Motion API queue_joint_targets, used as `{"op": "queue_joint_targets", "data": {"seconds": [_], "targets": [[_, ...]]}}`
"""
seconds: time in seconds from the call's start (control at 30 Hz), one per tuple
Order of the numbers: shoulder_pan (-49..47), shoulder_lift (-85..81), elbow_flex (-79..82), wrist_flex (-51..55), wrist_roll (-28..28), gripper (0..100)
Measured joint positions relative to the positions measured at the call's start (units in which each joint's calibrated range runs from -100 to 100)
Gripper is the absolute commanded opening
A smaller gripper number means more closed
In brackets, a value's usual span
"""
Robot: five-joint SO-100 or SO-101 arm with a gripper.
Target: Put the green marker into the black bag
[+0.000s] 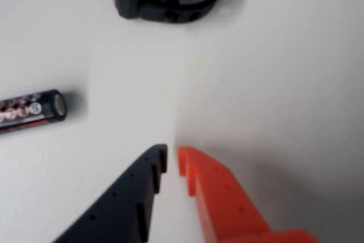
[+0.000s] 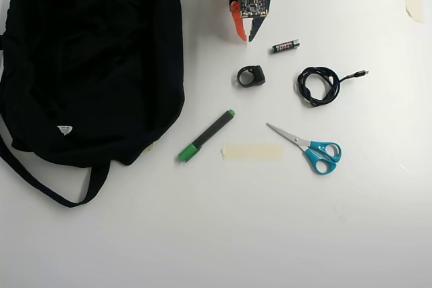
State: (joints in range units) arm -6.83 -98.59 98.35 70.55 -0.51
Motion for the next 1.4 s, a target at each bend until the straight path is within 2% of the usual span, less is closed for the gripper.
{"op": "queue_joint_targets", "data": {"seconds": [1.1, 1.4], "targets": [[0.07, 0.17, -3.07, 0.00, -0.34, 2], [1.18, 6.06, -7.15, -2.58, -0.34, 2]]}}
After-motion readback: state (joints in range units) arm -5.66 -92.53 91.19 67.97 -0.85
